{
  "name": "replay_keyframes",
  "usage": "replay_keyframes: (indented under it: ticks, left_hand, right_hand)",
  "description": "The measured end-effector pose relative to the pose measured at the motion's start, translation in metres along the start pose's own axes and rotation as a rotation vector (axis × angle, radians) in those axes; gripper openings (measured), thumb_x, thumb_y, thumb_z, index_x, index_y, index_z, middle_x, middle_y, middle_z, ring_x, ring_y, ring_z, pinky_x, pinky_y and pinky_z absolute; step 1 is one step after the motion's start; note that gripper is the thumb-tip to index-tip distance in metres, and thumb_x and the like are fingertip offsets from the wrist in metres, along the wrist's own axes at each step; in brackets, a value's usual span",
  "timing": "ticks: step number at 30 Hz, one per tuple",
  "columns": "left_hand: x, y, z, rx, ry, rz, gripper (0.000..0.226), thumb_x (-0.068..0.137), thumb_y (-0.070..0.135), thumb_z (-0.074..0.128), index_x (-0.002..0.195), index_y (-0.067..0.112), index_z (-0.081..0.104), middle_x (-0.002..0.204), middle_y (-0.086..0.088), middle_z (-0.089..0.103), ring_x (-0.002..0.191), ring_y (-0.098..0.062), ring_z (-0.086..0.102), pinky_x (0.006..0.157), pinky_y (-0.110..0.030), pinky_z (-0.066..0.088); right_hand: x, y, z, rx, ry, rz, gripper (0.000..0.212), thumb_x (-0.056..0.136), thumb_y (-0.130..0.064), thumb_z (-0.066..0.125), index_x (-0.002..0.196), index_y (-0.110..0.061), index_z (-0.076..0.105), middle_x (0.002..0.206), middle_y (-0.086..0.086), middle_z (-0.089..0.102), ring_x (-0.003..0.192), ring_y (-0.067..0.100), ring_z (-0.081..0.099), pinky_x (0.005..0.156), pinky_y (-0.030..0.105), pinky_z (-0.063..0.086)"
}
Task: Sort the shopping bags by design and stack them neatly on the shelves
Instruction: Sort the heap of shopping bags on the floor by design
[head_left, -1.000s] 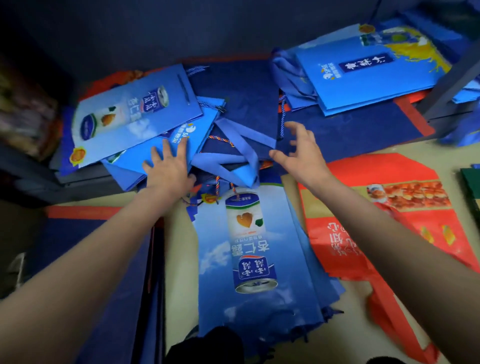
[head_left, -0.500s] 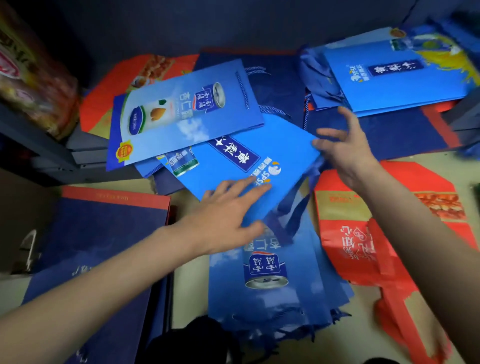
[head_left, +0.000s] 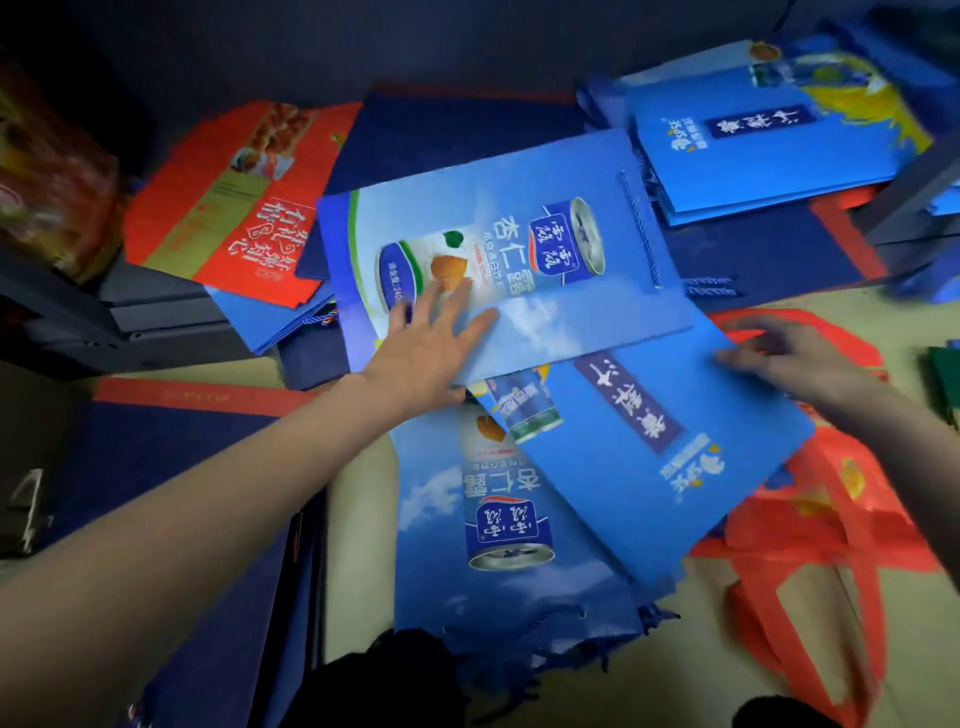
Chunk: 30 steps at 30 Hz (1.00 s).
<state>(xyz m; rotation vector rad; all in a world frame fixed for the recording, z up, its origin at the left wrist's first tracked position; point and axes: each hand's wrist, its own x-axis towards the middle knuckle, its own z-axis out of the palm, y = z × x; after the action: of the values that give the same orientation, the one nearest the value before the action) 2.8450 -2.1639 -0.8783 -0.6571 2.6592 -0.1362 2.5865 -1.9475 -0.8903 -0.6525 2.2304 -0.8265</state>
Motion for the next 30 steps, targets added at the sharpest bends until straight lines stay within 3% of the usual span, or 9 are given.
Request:
replay_keyframes:
  ticks: [5,11,14,18,21,23,25,27,30]
  left_hand:
    - [0.006,0.002,-0.010,-0.111,-0.059,0.035,0.081,0.091,0.037,0.054,0.151,0.025,0.001,0.157,-0.008,-0.013,0.144,-0.032,-0.010,0.115,-0.050,0.009]
    - [0.005,-0.004,-0.013,-0.193,0.005,0.022,0.064,0.095,0.031,0.045,0.150,0.024,0.013,0.159,-0.008,0.001,0.145,-0.029,0.001,0.115,-0.049,0.014]
    - [0.008,-0.004,-0.013,-0.205,0.023,-0.006,0.062,0.096,0.030,0.045,0.149,0.023,0.014,0.158,-0.008,0.003,0.145,-0.030,0.003,0.114,-0.050,0.013]
    - [0.009,0.003,-0.008,-0.129,0.028,-0.021,0.061,0.097,0.031,0.041,0.150,0.020,0.012,0.158,-0.011,0.001,0.145,-0.033,0.001,0.114,-0.052,0.012]
    - [0.006,0.005,-0.006,-0.127,0.068,-0.027,0.060,0.098,0.029,0.040,0.150,0.018,0.013,0.158,-0.012,0.003,0.145,-0.033,0.002,0.114,-0.051,0.010]
    - [0.004,0.004,-0.005,-0.154,0.101,-0.014,0.059,0.097,0.028,0.041,0.150,0.017,0.016,0.158,-0.011,0.006,0.145,-0.032,0.003,0.113,-0.050,0.010]
    - [0.001,0.001,-0.001,-0.156,0.122,0.004,0.058,0.097,0.026,0.042,0.149,0.016,0.019,0.158,-0.012,0.008,0.145,-0.032,0.005,0.113,-0.051,0.011]
    - [-0.001,-0.003,0.003,-0.160,0.139,0.021,0.057,0.097,0.022,0.043,0.149,0.016,0.021,0.158,-0.013,0.009,0.145,-0.033,0.005,0.113,-0.051,0.011]
    - [-0.004,-0.007,0.007,-0.160,0.150,0.043,0.057,0.098,0.022,0.042,0.150,0.017,0.019,0.158,-0.012,0.008,0.145,-0.032,0.003,0.114,-0.050,0.009]
  right_hand:
    - [0.006,-0.011,0.021,0.078,0.056,-0.117,0.043,0.085,0.006,0.060,0.122,-0.015,0.052,0.075,0.005,0.046,0.058,0.013,0.045,0.042,0.009,0.036]
    - [-0.023,0.006,-0.031,0.069,-0.155,-0.019,0.052,0.087,0.014,0.051,0.117,-0.029,0.053,0.083,0.009,0.056,0.069,0.022,0.053,0.047,0.012,0.048]
    - [-0.036,0.024,-0.045,0.052,-0.311,0.052,0.056,0.086,0.014,0.054,0.111,-0.036,0.058,0.108,0.010,0.059,0.090,0.021,0.057,0.064,0.015,0.053]
    - [-0.039,0.026,-0.021,-0.227,-0.560,-0.016,0.062,0.086,0.013,0.055,0.125,-0.035,0.049,0.131,-0.010,0.049,0.119,0.008,0.045,0.084,0.002,0.038]
    - [-0.031,0.031,0.017,-0.291,-0.612,-0.024,0.060,0.086,0.014,0.052,0.131,-0.024,0.051,0.139,-0.003,0.046,0.127,0.013,0.042,0.102,0.019,0.033]
    - [-0.028,0.032,0.036,-0.093,-0.508,0.097,0.055,0.087,0.016,0.047,0.133,-0.014,0.051,0.132,0.008,0.054,0.114,0.021,0.053,0.093,0.029,0.044]
    - [-0.025,0.027,0.048,0.136,-0.353,0.243,0.055,0.089,0.016,0.041,0.134,-0.016,0.050,0.099,0.014,0.066,0.074,0.021,0.064,0.063,0.025,0.052]
    - [-0.022,0.023,0.058,0.164,-0.241,0.274,0.058,0.089,0.015,0.040,0.135,-0.020,0.047,0.065,0.006,0.062,0.045,0.012,0.058,0.043,0.017,0.045]
    - [-0.034,0.014,0.089,0.122,-0.239,0.217,0.059,0.087,0.017,0.038,0.136,-0.016,0.043,0.065,0.003,0.058,0.037,0.003,0.053,0.036,0.015,0.041]
